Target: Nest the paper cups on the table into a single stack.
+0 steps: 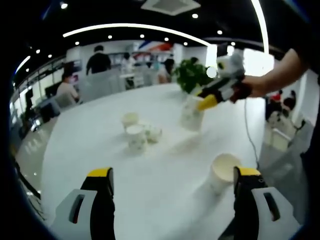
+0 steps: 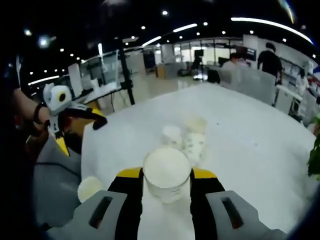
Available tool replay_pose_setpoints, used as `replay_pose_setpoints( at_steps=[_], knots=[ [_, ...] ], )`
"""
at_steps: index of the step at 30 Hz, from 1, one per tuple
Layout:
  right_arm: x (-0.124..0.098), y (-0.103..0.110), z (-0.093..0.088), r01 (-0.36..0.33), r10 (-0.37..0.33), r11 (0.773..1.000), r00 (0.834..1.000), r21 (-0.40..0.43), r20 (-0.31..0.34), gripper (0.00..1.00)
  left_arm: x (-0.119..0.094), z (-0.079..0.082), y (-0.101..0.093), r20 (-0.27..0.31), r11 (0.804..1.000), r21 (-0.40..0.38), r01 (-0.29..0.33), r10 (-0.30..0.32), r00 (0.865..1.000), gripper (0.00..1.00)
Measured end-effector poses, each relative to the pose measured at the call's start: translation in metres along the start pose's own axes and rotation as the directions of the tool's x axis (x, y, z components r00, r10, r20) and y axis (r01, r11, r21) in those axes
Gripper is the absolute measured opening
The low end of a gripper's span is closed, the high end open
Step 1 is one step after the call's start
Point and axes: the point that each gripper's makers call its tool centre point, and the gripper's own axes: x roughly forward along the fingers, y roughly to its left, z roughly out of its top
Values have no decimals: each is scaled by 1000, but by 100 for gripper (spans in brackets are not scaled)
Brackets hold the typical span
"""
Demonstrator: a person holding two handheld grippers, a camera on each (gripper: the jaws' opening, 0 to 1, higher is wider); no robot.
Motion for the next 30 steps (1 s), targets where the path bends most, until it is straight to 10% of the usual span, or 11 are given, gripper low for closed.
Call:
replay_pose_setpoints(
  at_steps=[30],
  knots=[
    [-23,50,13,-43,40,998,996,44,82,33,-4,4,-13,17,1000,-16,26,-26,1000,98]
  ],
)
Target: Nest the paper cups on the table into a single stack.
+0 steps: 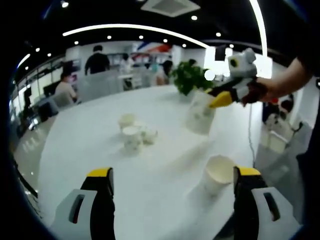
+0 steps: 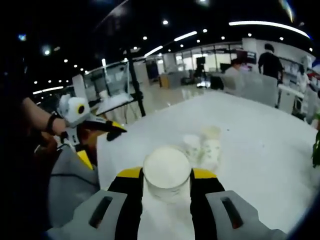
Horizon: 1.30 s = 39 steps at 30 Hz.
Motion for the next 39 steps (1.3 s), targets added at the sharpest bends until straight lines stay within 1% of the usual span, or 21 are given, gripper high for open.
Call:
replay_pose_setpoints(
  at_steps=[4,8,10,12,14,19,21,24,26,27,28,30,32,36,39],
  knots=[
    [-3,6,3,-5,5,1000,1000,1,9,33,-1,-1,-2,-1,1000,0,3,-3,1000,98],
    [-6,15,10,-18,18,999,1000,-32,17,33,-2,1,-3,11,1000,-16,0,0,1000,98],
    [-7,19,15,-24,25,999,999,-33,28,33,-3,2,-6,21,1000,-27,10,-9,1000,98],
    [-8,20,17,-25,27,999,999,-30,37,33,-3,3,-11,32,998,-57,27,-25,999,98],
    [-8,22,20,-24,25,999,999,-26,48,33,-2,1,-15,28,998,-57,37,-36,999,98],
    [-9,26,20,-28,29,999,998,-21,52,33,-2,-2,-22,24,997,-57,56,-55,998,97],
    [-9,27,20,-30,31,999,998,-19,52,33,-2,1,-24,39,995,-80,67,-64,997,97],
    [-10,28,19,-30,31,999,998,-13,53,33,-1,2,-23,38,994,-85,72,-69,997,96],
    [-9,29,18,-31,31,999,998,-9,55,33,-1,4,-23,45,991,-102,82,-78,996,95],
    [-10,29,18,-31,31,999,998,-8,55,33,-1,5,-24,49,991,-105,88,-83,995,94],
    [-10,31,19,-34,34,999,998,-5,59,33,-3,8,-26,57,988,-114,103,-97,994,90],
    [-9,32,19,-38,38,999,997,-3,61,33,-4,17,-34,105,979,-141,144,-130,986,86],
    [-8,34,19,-40,40,999,997,1,64,33,-3,18,-36,106,979,-135,153,-139,985,82],
    [-7,38,21,-53,51,998,995,21,81,33,-1,19,-41,107,975,-148,167,-152,983,80],
    [-5,42,23,-63,61,998,994,21,86,33,0,18,-46,104,970,-154,190,-176,979,76]
  ],
)
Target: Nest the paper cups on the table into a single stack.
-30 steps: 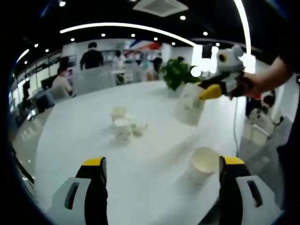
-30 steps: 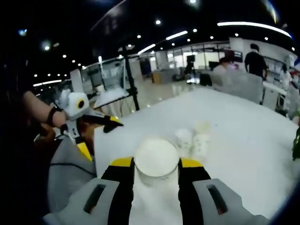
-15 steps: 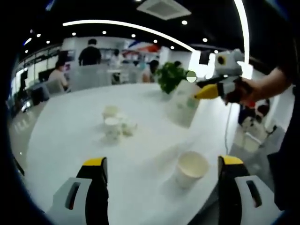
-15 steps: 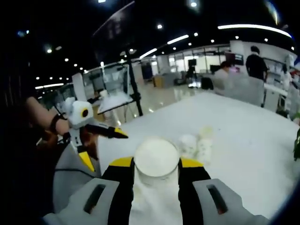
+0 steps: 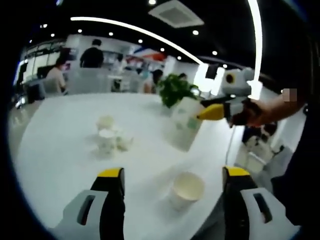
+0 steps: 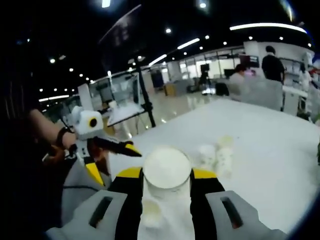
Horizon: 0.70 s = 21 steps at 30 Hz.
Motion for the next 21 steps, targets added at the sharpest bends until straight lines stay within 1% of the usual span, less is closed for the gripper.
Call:
replay_pose_setpoints(
  at_steps=[3,7,10,12,21],
  knots=[
    [2,7,2,-19,19,1000,1000,2,6,33,1,1,-4,-2,1000,-7,18,-18,1000,70],
    [4,15,2,-41,41,999,999,2,12,33,2,3,-8,4,999,-18,36,-36,999,68],
    [5,19,3,-54,54,998,998,8,19,33,4,4,-14,1,998,-34,60,-60,998,64],
    [6,23,4,-67,67,998,997,11,25,33,6,4,-18,-4,997,-20,75,-75,997,62],
    [8,42,8,-139,137,990,989,20,61,33,9,8,-27,7,992,-43,121,-121,993,56]
  ],
)
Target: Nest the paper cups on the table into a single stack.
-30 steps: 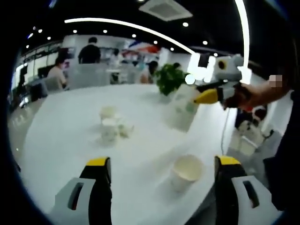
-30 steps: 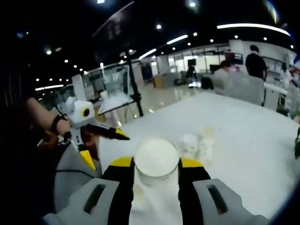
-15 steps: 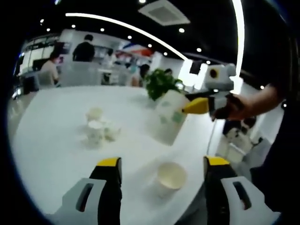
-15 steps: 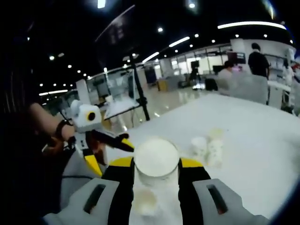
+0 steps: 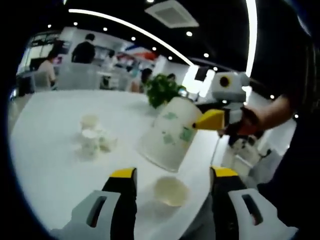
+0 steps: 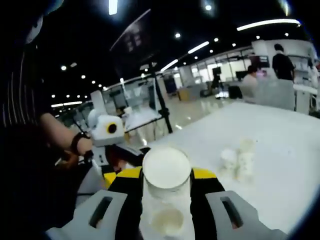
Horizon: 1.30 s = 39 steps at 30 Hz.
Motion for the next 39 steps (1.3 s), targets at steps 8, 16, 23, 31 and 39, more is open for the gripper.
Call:
replay_pose_setpoints(
  at_steps=[8,16,23,31,39],
  knots=[
    [-1,2,-4,-16,16,999,1000,35,8,33,-3,11,-10,55,999,-17,38,-37,998,48],
    [-7,1,-6,-32,29,996,999,83,30,33,-7,15,-10,79,998,-32,53,-50,996,42],
    [-11,2,-8,-63,56,989,997,136,53,33,-10,20,-12,112,996,-48,75,-70,991,37],
    [-10,8,-9,-103,92,978,993,182,70,33,-16,23,-9,134,996,-50,78,-71,988,21],
    [-10,13,-13,-128,117,972,991,200,63,33,-18,28,-10,164,992,-74,99,-86,983,17]
  ],
)
